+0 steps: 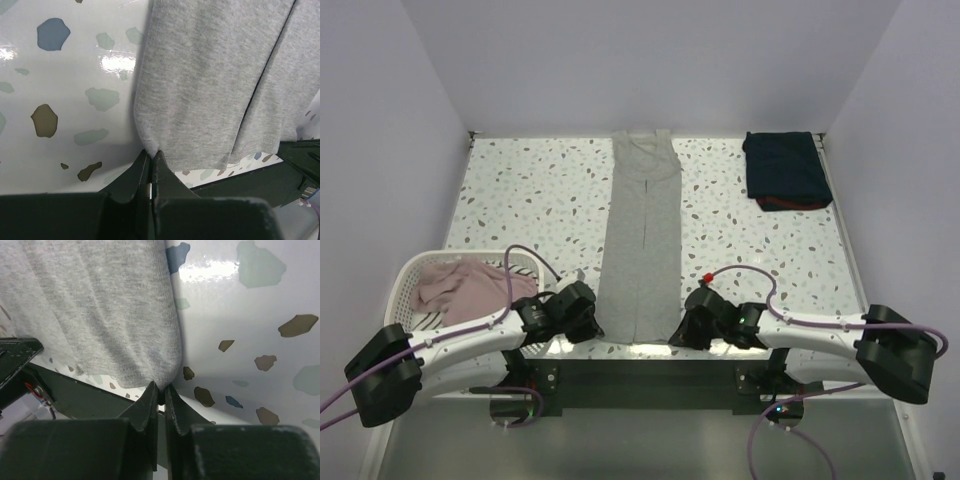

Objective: Fold and stack the tank tops
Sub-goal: Fold the tank top

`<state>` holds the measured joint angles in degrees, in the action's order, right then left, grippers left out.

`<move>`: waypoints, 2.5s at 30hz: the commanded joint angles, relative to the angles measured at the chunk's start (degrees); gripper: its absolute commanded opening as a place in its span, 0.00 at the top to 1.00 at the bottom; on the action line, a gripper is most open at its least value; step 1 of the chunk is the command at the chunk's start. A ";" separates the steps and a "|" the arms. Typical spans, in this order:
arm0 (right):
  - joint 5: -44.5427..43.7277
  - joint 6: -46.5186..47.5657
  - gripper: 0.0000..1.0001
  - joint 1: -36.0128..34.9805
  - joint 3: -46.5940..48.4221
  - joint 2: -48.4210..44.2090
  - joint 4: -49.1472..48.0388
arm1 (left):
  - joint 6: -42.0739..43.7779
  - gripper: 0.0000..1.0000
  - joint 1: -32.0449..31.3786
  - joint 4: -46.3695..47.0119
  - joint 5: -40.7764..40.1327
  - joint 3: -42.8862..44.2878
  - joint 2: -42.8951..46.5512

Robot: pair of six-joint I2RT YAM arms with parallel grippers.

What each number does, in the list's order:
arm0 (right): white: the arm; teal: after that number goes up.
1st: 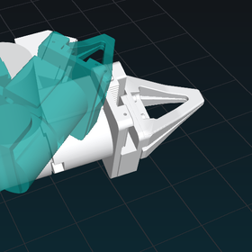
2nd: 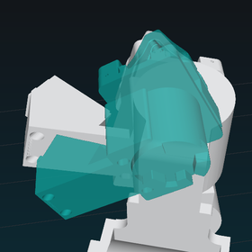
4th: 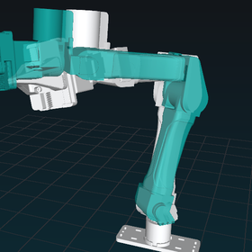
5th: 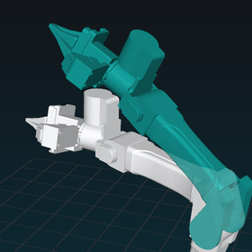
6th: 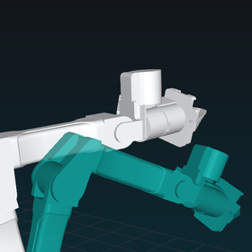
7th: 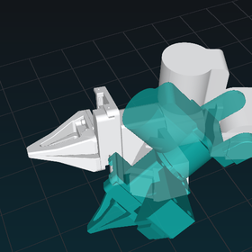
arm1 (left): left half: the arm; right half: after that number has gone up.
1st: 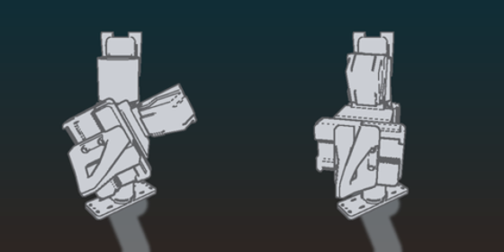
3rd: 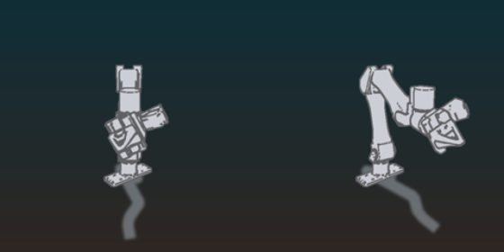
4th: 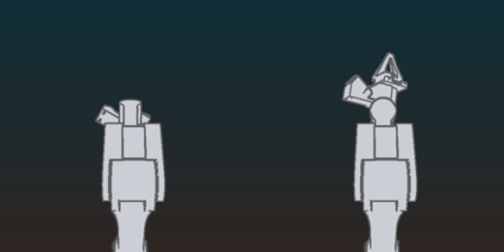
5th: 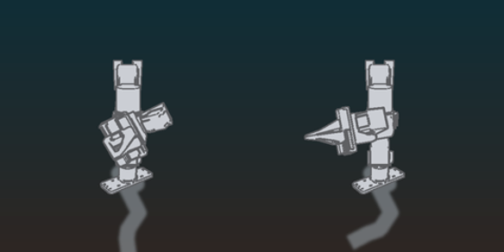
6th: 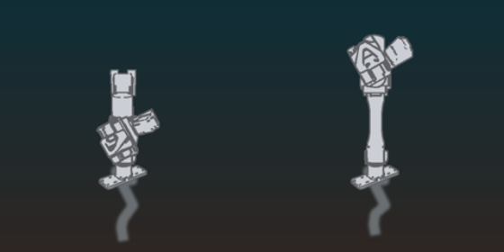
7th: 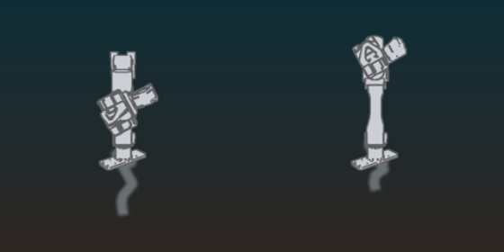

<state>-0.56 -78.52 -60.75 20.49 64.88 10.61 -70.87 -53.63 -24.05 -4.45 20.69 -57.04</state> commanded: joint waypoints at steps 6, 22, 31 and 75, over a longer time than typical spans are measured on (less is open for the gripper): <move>-6.55 9.79 1.00 -2.26 5.43 2.79 14.69 | 0.74 1.00 -0.25 -6.18 1.98 -3.20 0.43; -24.57 12.69 1.00 -19.05 23.88 3.66 33.06 | -7.89 1.00 -16.17 -21.82 -13.37 11.82 5.62; -28.01 22.00 1.00 -10.36 30.57 5.96 31.94 | 8.63 1.00 0.62 -12.97 -14.01 20.09 0.28; -18.51 47.94 0.53 30.78 73.91 51.84 11.80 | 30.79 0.37 33.41 23.17 5.94 61.67 -55.56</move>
<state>-18.74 -30.50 -30.87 91.88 118.13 22.81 -42.19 -20.95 -5.61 -0.89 79.02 -114.87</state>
